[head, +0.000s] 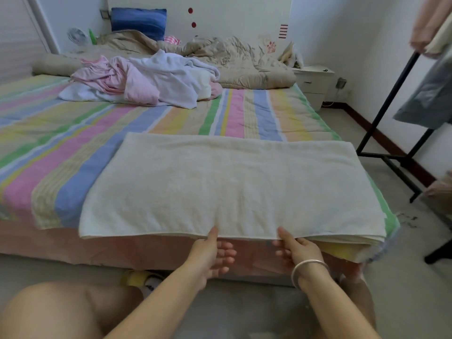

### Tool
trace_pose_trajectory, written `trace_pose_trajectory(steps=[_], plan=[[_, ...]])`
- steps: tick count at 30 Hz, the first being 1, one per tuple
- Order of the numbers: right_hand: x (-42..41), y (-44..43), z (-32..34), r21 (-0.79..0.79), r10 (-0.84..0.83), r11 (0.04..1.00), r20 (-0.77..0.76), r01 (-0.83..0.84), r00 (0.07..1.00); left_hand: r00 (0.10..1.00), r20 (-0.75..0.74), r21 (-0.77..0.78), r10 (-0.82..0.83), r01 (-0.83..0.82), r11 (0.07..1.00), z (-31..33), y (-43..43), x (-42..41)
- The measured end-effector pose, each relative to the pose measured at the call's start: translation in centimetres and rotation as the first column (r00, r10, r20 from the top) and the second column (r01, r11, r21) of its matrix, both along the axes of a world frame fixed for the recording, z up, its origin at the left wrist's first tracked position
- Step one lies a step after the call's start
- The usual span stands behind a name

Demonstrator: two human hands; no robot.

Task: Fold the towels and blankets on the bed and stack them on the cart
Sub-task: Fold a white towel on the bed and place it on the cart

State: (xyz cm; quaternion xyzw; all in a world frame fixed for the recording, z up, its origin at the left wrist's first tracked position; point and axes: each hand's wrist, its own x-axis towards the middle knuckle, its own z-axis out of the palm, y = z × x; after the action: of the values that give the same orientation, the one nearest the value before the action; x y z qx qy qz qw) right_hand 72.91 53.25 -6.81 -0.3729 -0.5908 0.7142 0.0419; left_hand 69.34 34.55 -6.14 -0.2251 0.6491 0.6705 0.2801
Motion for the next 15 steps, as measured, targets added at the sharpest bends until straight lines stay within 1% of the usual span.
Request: trace_pose_trajectory(steps=[1, 2, 3, 4, 6, 7, 8, 9, 11, 12, 13, 14, 15], plan=[[0.1, 0.9, 0.2, 0.056, -0.004, 0.998, 0.024, 0.003, 1.000, 0.993, -0.029, -0.055, -0.114, 0.112, 0.992, 0.3, 0.6, 0.4], [0.1, 1.9, 0.3, 0.083, -0.035, 0.996, 0.039, 0.032, 0.999, 0.974, -0.097, -0.126, -0.202, 0.190, 0.974, 0.4, 1.2, 0.6], [0.1, 3.0, 0.4, 0.077, -0.087, 0.993, 0.037, 0.084, 0.995, 0.940, -0.207, -0.216, -0.271, 0.226, 0.950, 0.5, 2.2, 0.7], [0.0, 4.2, 0.4, 0.028, -0.151, 0.988, 0.013, 0.150, 0.989, 0.885, -0.330, -0.317, -0.329, 0.224, 0.922, 0.8, 3.4, 0.7], [-0.2, 6.6, 0.2, -0.138, -0.270, 0.956, -0.062, 0.259, 0.961, 0.742, -0.530, -0.481, -0.411, 0.135, 0.866, 1.8, 6.0, 0.4], [-0.3, 7.8, 0.1, -0.203, -0.294, 0.940, -0.081, 0.273, 0.952, 0.667, -0.595, -0.544, -0.449, 0.077, 0.835, 2.4, 7.4, 0.3], [-0.3, 8.9, -0.1, -0.225, -0.294, 0.936, -0.080, 0.270, 0.953, 0.596, -0.639, -0.590, -0.486, 0.026, 0.807, 3.1, 9.0, 0.0], [-0.1, 9.8, -0.2, -0.217, -0.273, 0.943, -0.067, 0.253, 0.960, 0.526, -0.679, -0.608, -0.512, -0.012, 0.794, 3.7, 10.3, -0.3], [0.1, 11.3, -0.9, -0.153, -0.233, 0.962, -0.021, 0.227, 0.972, 0.366, -0.738, -0.619, -0.566, -0.034, 0.785, 4.0, 13.0, -1.2], [0.4, 11.9, -1.4, -0.117, -0.211, 0.971, 0.004, 0.210, 0.977, 0.279, -0.742, -0.643, -0.610, -0.040, 0.765, 3.8, 14.5, -1.8], [0.5, 12.2, -1.8, -0.103, -0.198, 0.975, 0.022, 0.199, 0.980, 0.212, -0.718, -0.685, -0.664, -0.046, 0.727, 3.3, 15.6, -2.7], [0.6, 12.5, -2.2, -0.100, -0.191, 0.976, 0.029, 0.192, 0.981, 0.178, -0.674, -0.735, -0.717, -0.059, 0.676, 2.8, 16.5, -3.6], [0.8, 12.9, -2.4, -0.110, -0.206, 0.972, 0.019, 0.206, 0.978, 0.165, -0.614, -0.788, -0.772, -0.075, 0.611, 2.3, 17.4, -4.5]])
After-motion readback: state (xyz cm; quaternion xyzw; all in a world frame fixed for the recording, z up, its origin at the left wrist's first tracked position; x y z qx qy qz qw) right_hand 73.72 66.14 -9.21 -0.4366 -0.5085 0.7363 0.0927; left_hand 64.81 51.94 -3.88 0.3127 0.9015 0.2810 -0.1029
